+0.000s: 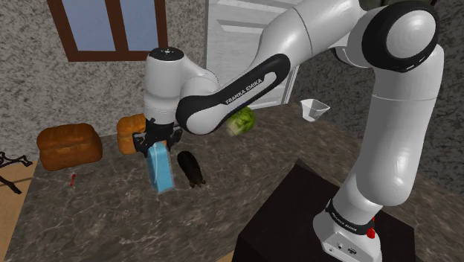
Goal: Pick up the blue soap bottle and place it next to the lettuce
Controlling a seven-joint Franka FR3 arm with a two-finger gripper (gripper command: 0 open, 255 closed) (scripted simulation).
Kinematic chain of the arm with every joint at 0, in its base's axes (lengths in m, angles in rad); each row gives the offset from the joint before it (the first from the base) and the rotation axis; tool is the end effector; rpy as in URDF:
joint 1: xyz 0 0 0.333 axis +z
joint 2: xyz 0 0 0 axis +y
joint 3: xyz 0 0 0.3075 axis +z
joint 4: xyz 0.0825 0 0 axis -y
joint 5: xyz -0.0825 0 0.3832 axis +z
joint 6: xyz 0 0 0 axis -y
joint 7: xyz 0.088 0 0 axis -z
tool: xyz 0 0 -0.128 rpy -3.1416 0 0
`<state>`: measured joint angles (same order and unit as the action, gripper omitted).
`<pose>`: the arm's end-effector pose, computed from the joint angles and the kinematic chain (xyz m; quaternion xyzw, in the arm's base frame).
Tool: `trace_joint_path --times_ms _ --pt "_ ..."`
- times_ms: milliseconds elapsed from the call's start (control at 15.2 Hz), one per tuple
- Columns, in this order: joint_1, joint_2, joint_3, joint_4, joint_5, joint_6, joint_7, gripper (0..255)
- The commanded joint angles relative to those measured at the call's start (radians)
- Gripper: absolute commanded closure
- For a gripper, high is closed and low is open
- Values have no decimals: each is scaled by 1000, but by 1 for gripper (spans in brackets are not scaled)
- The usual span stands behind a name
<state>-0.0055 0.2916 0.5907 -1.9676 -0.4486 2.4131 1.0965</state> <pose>0.5320 0.3259 0.3406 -0.9830 0.1203 -0.1371 0.0233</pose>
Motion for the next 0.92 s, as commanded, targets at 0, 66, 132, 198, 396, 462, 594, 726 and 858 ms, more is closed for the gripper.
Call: trace_joint_path --times_ms 0,66,132,198,396,462,594,726,858 --pt "-5 -16 9 10 19 -22 -15 255" --pt "-8 -23 12 15 28 -32 -22 255" --pt "-10 -30 16 20 37 -42 -29 255" --pt "-13 -37 19 25 46 -52 -36 255" --pt "-19 -57 28 43 70 -84 -56 255" --pt "-21 -63 30 49 78 -94 -62 255" --pt "-24 -75 35 62 92 -116 -75 255" --pt "-27 -86 39 76 106 -138 -86 255" --pt "-30 -97 43 91 119 -160 -97 255"
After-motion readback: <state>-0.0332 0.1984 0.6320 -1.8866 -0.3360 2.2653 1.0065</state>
